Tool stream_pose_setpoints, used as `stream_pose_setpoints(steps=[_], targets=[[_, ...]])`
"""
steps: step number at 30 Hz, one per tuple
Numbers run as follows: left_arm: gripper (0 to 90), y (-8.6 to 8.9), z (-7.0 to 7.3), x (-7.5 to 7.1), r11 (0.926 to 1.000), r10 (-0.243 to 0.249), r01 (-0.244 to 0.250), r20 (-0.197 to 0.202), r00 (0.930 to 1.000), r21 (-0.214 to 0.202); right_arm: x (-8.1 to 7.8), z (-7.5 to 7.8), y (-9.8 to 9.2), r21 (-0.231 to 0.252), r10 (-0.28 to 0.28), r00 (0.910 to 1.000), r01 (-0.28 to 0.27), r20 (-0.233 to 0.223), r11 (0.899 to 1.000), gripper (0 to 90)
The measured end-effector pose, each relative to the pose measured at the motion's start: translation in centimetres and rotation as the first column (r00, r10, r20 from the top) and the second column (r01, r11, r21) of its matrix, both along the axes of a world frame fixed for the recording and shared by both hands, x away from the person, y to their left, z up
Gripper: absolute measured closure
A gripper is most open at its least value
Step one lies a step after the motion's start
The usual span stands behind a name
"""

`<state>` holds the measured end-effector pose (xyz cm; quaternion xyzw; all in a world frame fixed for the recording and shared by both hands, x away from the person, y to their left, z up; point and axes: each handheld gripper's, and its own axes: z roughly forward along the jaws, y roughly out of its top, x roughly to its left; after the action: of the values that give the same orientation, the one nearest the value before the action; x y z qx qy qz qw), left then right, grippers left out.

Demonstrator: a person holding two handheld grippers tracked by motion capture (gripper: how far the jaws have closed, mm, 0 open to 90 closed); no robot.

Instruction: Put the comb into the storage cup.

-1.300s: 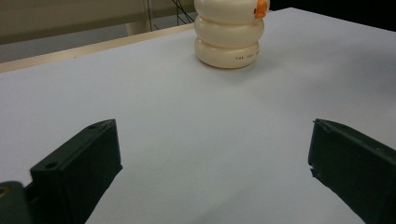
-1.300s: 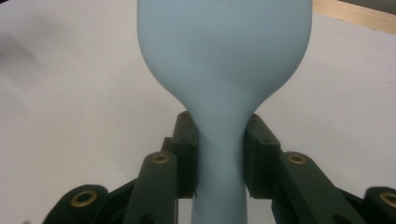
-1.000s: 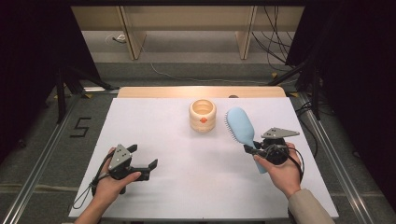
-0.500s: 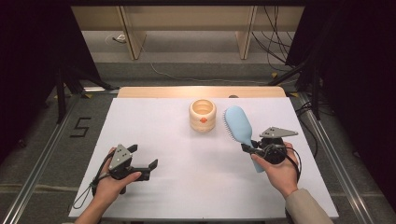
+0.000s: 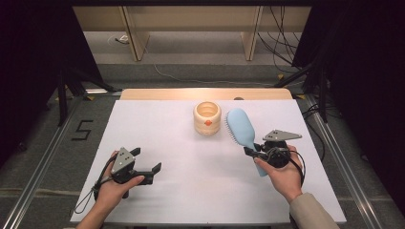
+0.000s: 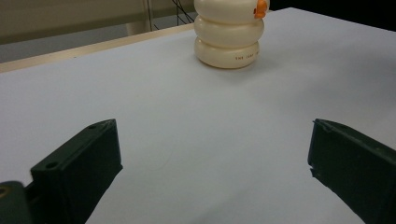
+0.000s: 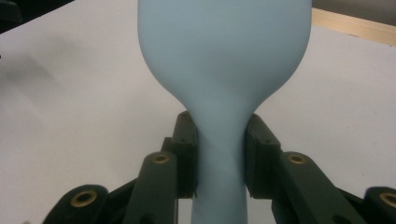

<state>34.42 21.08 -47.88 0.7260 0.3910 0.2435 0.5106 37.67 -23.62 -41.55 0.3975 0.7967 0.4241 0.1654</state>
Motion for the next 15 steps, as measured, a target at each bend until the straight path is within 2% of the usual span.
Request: stream_pose_setpoints(steps=[15], targets=[[2.2,-0.02,0.0,0.0,1.0,0.0,0.0,0.002,1.0,-0.002,0.02,0.18,0.56,0.015,0.005,1.0,-0.005,0.007,1.0,70.1]])
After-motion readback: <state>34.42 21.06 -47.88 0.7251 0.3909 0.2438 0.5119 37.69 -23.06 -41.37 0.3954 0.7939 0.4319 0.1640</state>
